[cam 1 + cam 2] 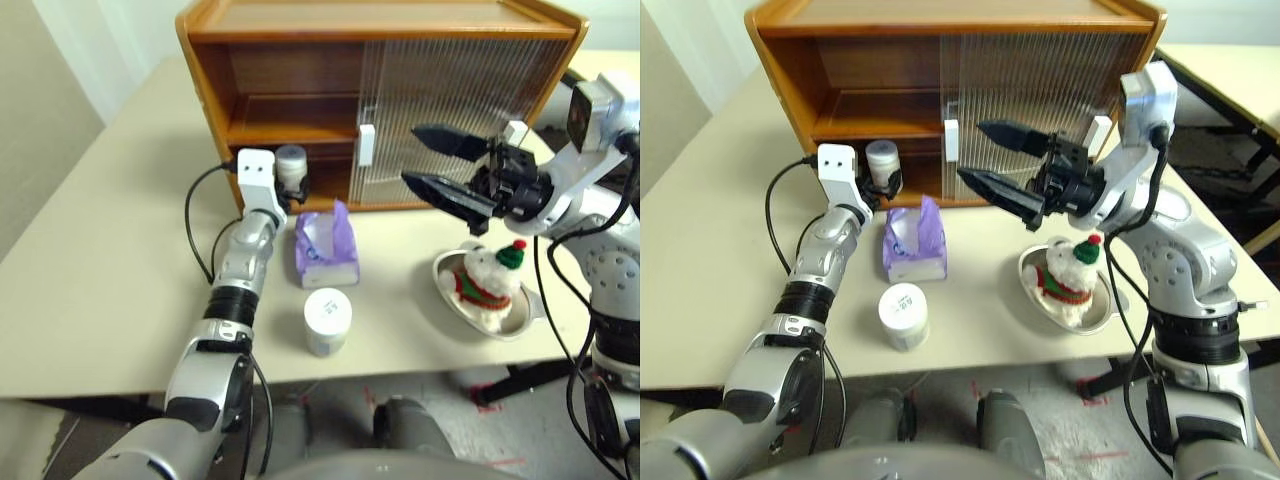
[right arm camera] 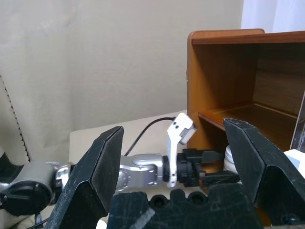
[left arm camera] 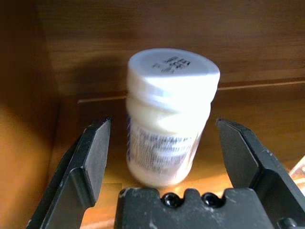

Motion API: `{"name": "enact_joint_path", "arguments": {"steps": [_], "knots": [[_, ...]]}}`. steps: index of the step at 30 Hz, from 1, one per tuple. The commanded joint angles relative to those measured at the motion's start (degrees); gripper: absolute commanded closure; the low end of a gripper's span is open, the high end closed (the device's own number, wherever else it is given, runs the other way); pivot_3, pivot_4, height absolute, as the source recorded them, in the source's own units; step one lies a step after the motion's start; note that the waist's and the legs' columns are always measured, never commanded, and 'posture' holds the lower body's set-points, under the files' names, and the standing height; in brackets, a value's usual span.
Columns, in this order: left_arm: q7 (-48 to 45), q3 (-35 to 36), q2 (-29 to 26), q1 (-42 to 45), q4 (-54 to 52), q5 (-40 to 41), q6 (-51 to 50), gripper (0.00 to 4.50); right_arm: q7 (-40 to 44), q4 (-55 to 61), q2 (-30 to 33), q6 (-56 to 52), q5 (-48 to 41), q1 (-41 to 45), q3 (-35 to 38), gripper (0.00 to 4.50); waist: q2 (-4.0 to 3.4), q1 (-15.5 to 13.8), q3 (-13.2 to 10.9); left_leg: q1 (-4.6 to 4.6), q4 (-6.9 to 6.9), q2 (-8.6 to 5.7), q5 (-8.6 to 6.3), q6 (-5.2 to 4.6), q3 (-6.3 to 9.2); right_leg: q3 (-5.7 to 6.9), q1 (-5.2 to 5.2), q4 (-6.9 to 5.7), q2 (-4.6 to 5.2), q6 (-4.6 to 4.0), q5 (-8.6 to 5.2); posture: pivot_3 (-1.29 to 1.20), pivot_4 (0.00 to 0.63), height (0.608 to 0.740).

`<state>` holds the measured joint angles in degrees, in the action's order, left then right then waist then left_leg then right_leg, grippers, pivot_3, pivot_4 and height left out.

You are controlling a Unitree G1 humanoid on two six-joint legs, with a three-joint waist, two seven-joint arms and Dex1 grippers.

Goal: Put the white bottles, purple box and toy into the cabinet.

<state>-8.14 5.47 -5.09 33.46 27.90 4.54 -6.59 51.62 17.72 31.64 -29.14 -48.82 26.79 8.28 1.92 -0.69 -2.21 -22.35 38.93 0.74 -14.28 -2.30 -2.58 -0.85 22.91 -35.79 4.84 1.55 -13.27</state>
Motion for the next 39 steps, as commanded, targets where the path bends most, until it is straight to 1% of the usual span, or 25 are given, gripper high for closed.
{"name": "enact_joint_path", "arguments": {"steps": [1, 3, 5, 6, 9, 14, 16, 22, 24, 34, 39], "knots": [[0.6, -0.7, -0.2, -3.4, -7.7, 0.2, -4.8, 0.04, 0.5, 0.2, 0.6, -0.6, -0.8, 0.5, 0.9, 0.00, 0.00, 0.0, 0.0, 0.01, 0.00, 0.00, 0.00, -0.01, 0.00, 0.00, -0.01, 0.00, 0.00, 0.00, 0.00, -0.02, 0.000, 0.740], [1.2, 0.1, 0.0, -5.1, -10.7, 0.6, -6.5, 0.04, 0.6, 0.2, 0.6, -0.6, -0.8, 0.5, 0.7, 0.00, 0.00, -0.1, 0.0, 0.02, 0.01, 0.00, 0.00, -0.01, 0.00, 0.00, -0.02, 0.00, 0.00, -0.01, 0.01, -0.01, 0.000, 0.740], [1.8, 0.7, 0.1, -6.1, -12.3, 1.0, -7.7, 0.39, 0.7, 0.0, 0.5, -0.6, -0.7, 0.7, 0.6, 0.00, 0.00, -0.1, 0.0, 0.02, 0.01, 0.00, 0.00, 0.00, 0.00, 0.00, -0.03, 0.00, 0.01, -0.02, 0.01, -0.01, 0.000, 0.740], [2.1, 0.8, 0.0, -6.4, -12.8, 0.9, -8.1, 0.67, 0.7, -0.2, 0.4, -0.6, -0.7, 0.8, 0.6, 0.00, 0.00, -0.2, 0.0, 0.03, 0.01, 0.00, 0.00, -0.01, 0.00, 0.00, -0.04, 0.01, 0.01, -0.03, 0.02, 0.00, 0.000, 0.740], [3.1, 1.0, 0.0, -6.5, -12.9, 0.4, -8.3, 1.80, 0.9, -0.5, 0.2, -0.5, -0.5, 1.1, 0.4, 0.00, 0.00, -0.2, 0.0, 0.04, 0.02, -0.01, 0.00, -0.01, 0.00, 0.00, -0.05, 0.02, 0.01, -0.03, 0.02, 0.00, 0.000, 0.740], [5.6, 2.0, 0.4, -5.5, -10.2, 0.1, -7.6, 3.87, 0.8, -0.2, 0.3, -0.8, -0.6, 1.2, 0.5, 0.00, 0.00, -0.2, 0.0, 0.04, 0.02, -0.01, 0.01, -0.01, 0.00, 0.00, -0.05, 0.04, 0.01, -0.02, 0.01, -0.01, 0.000, 0.740], [6.3, 2.0, 0.5, -4.9, -8.7, -0.2, -6.9, 4.46, 0.9, -0.1, 0.6, -1.1, -0.7, 1.0, 0.6, 0.00, 0.00, -0.2, 0.0, 0.04, 0.02, -0.01, 0.01, -0.01, 0.00, 0.00, -0.05, 0.04, 0.01, -0.02, 0.01, -0.01, 0.000, 0.740], [9.4, 2.6, 0.9, -1.0, -1.5, -0.9, -3.7, 4.46, 0.8, -0.3, 0.8, -1.2, -0.6, 1.9, 0.8, 0.00, 0.00, -0.2, 0.0, 0.02, 0.03, -0.02, 0.01, -0.01, 0.00, 0.01, -0.05, 0.07, 0.00, -0.02, 0.01, -0.02, 0.000, 0.740], [10.3, 2.8, 0.4, 1.0, 2.5, -1.2, -1.9, 4.46, 0.7, -0.2, 0.7, -1.2, -0.6, 1.7, 0.8, 0.00, 0.00, -0.2, 0.0, 0.03, 0.03, -0.03, 0.01, -0.01, 0.00, 0.01, -0.07, 0.07, 0.00, -0.02, 0.01, -0.02, 0.000, 0.740], [11.9, 3.0, -0.6, 10.5, 19.1, -1.4, 5.6, 4.46, 0.0, 0.7, 0.6, -1.1, -0.7, 1.2, 1.1, 0.00, 0.01, -0.1, 0.0, 0.01, 0.02, -0.04, 0.01, -0.01, 0.00, 0.05, -0.09, 0.19, 0.00, 0.03, 0.03, -0.05, 0.000, 0.740], [12.6, 2.8, -0.3, 13.4, 25.0, -1.6, 8.0, 4.46, -0.3, 1.3, 0.9, -1.2, -0.9, 0.7, 1.5, 0.00, 0.01, 0.0, 0.0, 0.00, 0.02, -0.04, -0.02, 0.03, 0.00, 0.05, -0.09, 0.20, 0.00, 0.04, 0.04, -0.06, 0.000, 0.740]]}}
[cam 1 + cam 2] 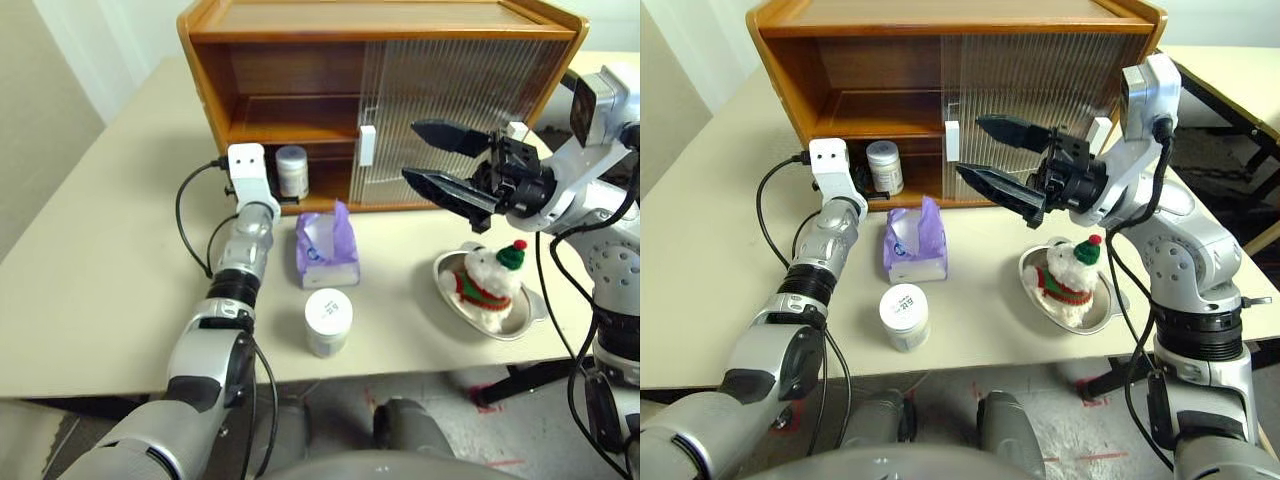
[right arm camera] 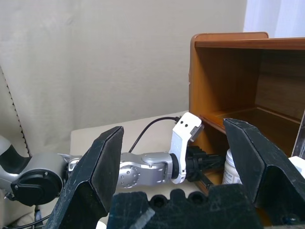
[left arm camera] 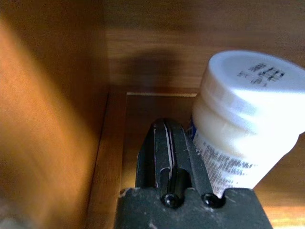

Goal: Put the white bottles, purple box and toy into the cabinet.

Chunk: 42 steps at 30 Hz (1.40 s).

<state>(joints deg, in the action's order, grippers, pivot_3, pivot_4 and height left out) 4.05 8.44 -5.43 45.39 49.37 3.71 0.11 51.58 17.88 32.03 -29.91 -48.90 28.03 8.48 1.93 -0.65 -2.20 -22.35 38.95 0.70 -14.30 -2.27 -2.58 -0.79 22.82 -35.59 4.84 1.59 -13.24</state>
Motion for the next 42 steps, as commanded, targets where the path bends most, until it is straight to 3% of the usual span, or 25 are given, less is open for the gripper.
{"name": "enact_joint_path", "arguments": {"steps": [1, 22, 30, 42], "knots": [[0.4, -0.2, 0.0, 1.9, 4.5, -0.8, 1.6, 4.46, -0.3, 1.3, 0.6, -0.4, -0.9, -0.6, 1.3, 0.00, 0.00, 0.0, 0.0, 0.00, 0.00, 0.00, -0.02, 0.04, 0.00, 0.01, 0.00, 0.00, 0.00, 0.00, 0.00, -0.06, 0.000, 0.740], [-2.5, -1.2, 2.8, 11.8, 19.3, -1.3, 6.7, 4.46, -2.0, 3.2, 1.8, -0.7, -1.5, -1.7, 2.5, 0.00, 0.01, 0.1, 0.0, 0.00, 0.03, -0.02, -0.02, 0.18, -0.02, 0.28, -0.22, 0.12, 0.01, 0.22, 0.02, -0.11, 0.000, 0.740], [-3.5, -1.4, 4.2, 13.0, 21.2, -1.7, 7.6, 4.46, -2.7, 4.4, 2.7, -0.8, -2.2, -2.6, 3.1, 0.00, 0.00, 3.1, 0.0, -0.02, 0.03, -0.03, -0.05, 0.16, 0.16, 0.23, -0.23, 0.19, 0.04, 0.18, 0.03, -0.14, 0.000, 0.740], [-2.2, -0.4, 3.1, 12.7, 21.2, -2.1, 8.8, 4.46, -3.5, 5.0, 2.9, -0.4, -2.4, -3.5, 3.2, 0.00, 0.00, 4.4, 0.0, 0.00, -0.01, -0.03, -0.12, 0.18, 0.22, 0.24, -0.25, 0.18, 0.05, 0.29, -0.05, -0.14, 0.000, 0.740]]}}
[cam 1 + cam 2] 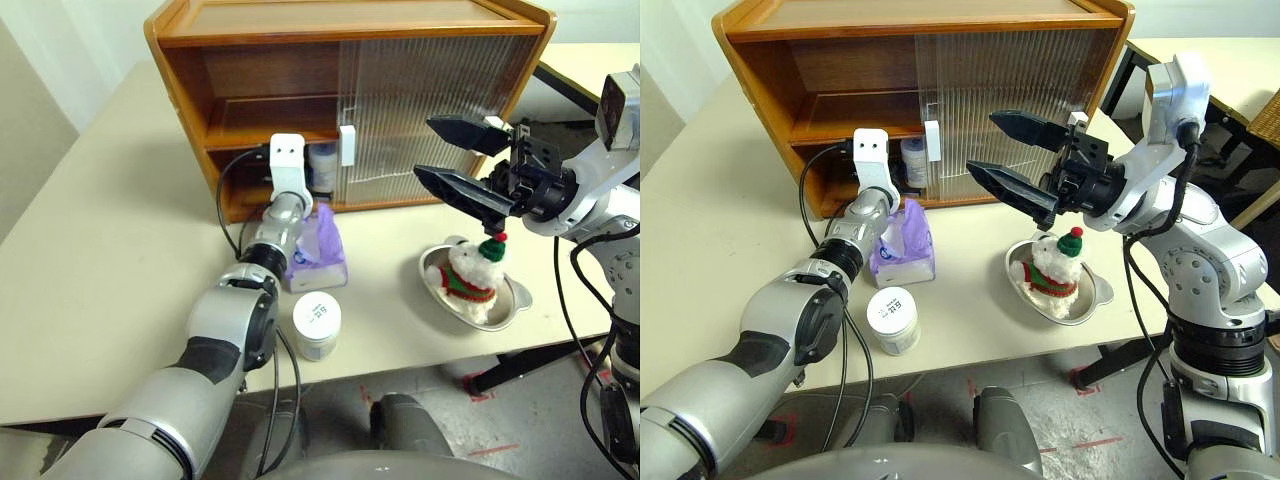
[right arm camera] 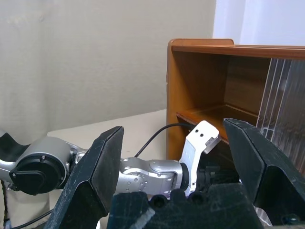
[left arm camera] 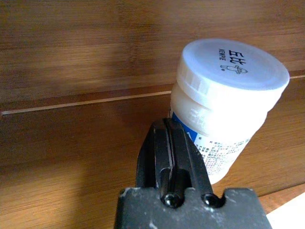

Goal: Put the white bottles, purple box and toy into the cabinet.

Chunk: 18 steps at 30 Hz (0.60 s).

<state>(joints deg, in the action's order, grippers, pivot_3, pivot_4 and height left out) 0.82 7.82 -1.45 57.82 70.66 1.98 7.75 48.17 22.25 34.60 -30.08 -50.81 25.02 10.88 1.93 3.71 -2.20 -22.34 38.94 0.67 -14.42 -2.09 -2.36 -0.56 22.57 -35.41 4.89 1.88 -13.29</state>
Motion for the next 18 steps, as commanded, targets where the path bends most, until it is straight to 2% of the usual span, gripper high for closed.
{"name": "enact_joint_path", "arguments": {"steps": [1, 7, 12, 18], "knots": [[1.2, 0.7, -1.2, 0.0, -0.6, 0.1, 1.7, 4.46, 0.0, 0.5, 0.2, -0.2, -0.4, -0.4, 0.6, 0.00, 0.00, 0.1, 0.0, 0.01, 0.00, 0.01, 0.00, 0.00, 0.00, 0.00, 0.00, 0.00, 0.00, 0.00, 0.00, -0.13, 0.000, 0.740], [1.0, 2.2, -2.0, -0.9, -3.2, 1.5, 3.2, 4.46, 0.6, -0.6, -0.1, 0.1, -0.2, 0.2, 0.1, 0.00, 0.00, -0.1, 0.0, 0.02, 0.00, 0.02, 0.00, 0.00, 0.00, 0.00, 0.00, -0.02, 0.01, -0.06, 0.04, -0.11, 0.000, 0.740], [-1.8, 2.2, -2.1, -4.3, -10.7, 2.8, 0.7, 4.46, 1.4, -2.0, -0.8, 0.3, 0.3, 1.3, -0.6, 0.00, 0.00, -0.3, 0.0, 0.02, 0.00, 0.01, 0.00, 0.00, 0.00, 0.00, 0.00, -0.03, 0.03, -0.07, 0.07, -0.08, 0.000, 0.740], [-11.3, -0.5, -2.6, -13.2, -29.1, 5.0, -8.4, 4.46, 2.3, -3.2, -1.8, 0.6, 0.8, 1.9, -1.5, 0.00, -0.01, -0.7, 0.0, 0.03, -0.01, 0.02, 0.01, -0.01, 0.01, -0.02, 0.00, -0.06, 0.02, -0.09, 0.08, -0.05, 0.000, 0.740]]}}
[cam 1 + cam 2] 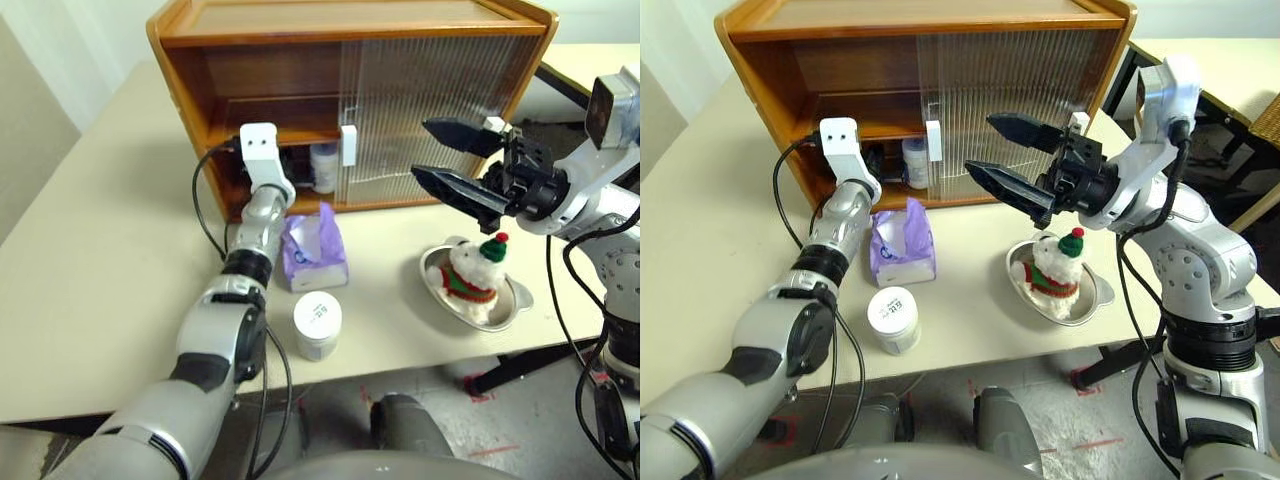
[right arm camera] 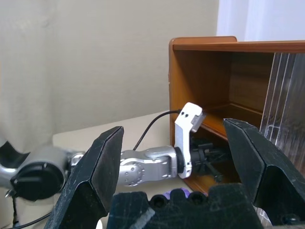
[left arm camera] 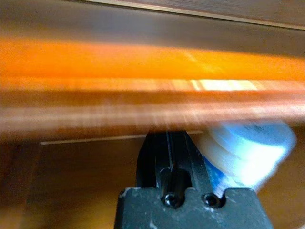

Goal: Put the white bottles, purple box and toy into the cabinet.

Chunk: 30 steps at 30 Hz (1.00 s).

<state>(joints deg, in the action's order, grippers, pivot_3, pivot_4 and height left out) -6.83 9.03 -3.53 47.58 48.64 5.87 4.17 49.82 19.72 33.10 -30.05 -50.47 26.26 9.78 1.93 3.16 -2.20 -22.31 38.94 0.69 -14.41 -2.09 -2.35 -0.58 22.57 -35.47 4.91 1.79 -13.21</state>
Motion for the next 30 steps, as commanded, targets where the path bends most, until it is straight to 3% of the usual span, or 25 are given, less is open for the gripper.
{"name": "enact_joint_path", "arguments": {"steps": [1, 6, 8, 12, 18, 26, 30], "knots": [[-4.3, -2.0, -0.7, -4.3, -9.9, 1.3, -6.6, 4.46, 0.8, -0.9, -0.4, 0.6, 0.5, 0.8, -0.4, 0.00, 0.00, -0.3, 0.0, 0.00, 0.00, 0.00, 0.00, 0.00, 0.00, 0.00, 0.00, -0.02, 0.00, -0.01, 0.00, -0.04, 0.000, 0.740], [-10.6, -3.0, -4.6, -11.8, -27.2, 4.5, -16.6, 4.46, 1.9, -2.3, -1.4, 1.0, 1.1, 1.5, -1.2, 0.00, 0.00, -1.1, 0.0, 0.04, 0.01, 0.02, 0.00, -0.01, 0.00, -0.03, 0.02, -0.06, -0.02, -0.08, 0.04, -0.01, 0.000, 0.740], [-14.2, -2.9, -6.7, -13.4, -31.9, 6.9, -19.8, 3.91, 2.4, -2.9, -1.8, 1.1, 1.4, 1.8, -1.3, 0.00, -0.01, -1.2, 0.0, 0.04, 0.01, 0.03, 0.02, -0.01, 0.00, -0.03, 0.02, -0.08, -0.02, -0.10, 0.05, 0.00, 0.000, 0.740], [-18.4, -2.5, -10.0, -14.7, -36.2, 9.6, -23.3, 2.34, 3.1, -3.5, -2.3, 1.0, 1.9, 2.2, -1.3, 0.00, -0.01, -1.9, 0.0, 0.05, 0.02, 0.02, 0.03, -0.02, 0.00, -0.03, -0.02, -0.05, -0.01, -0.12, 0.05, 0.01, 0.000, 0.740], [-33.1, -2.5, -18.6, -18.7, -45.0, 18.6, -31.1, 0.07, 3.6, -3.9, -2.6, 0.9, 2.2, 2.7, -1.3, 0.00, -0.06, -2.3, 0.0, 0.06, 0.02, 0.07, 0.06, -0.07, -0.01, -0.02, 0.04, -0.07, -0.06, -0.24, -0.05, 0.01, 0.000, 0.740], [-54.1, -4.0, -31.1, -29.5, -52.8, 23.6, -28.2, 0.03, 3.5, -3.8, -3.0, 0.8, 2.2, 2.5, -1.2, 0.00, -0.19, -2.5, -0.1, 0.04, -0.02, 0.13, 0.04, -0.04, -0.04, -0.02, 0.17, -0.15, -0.02, -0.50, -0.35, 0.02, 0.000, 0.740], [-63.2, -4.5, -34.7, -33.5, -53.3, 22.3, -19.5, 0.03, 3.6, -3.9, -3.2, 0.7, 2.2, 2.5, -1.4, 0.00, -0.32, -2.8, -0.2, 0.04, -0.03, 0.17, 0.01, 0.01, -0.04, 0.00, 0.25, -0.28, 0.06, -0.97, -0.64, 0.02, 0.000, 0.740]]}}
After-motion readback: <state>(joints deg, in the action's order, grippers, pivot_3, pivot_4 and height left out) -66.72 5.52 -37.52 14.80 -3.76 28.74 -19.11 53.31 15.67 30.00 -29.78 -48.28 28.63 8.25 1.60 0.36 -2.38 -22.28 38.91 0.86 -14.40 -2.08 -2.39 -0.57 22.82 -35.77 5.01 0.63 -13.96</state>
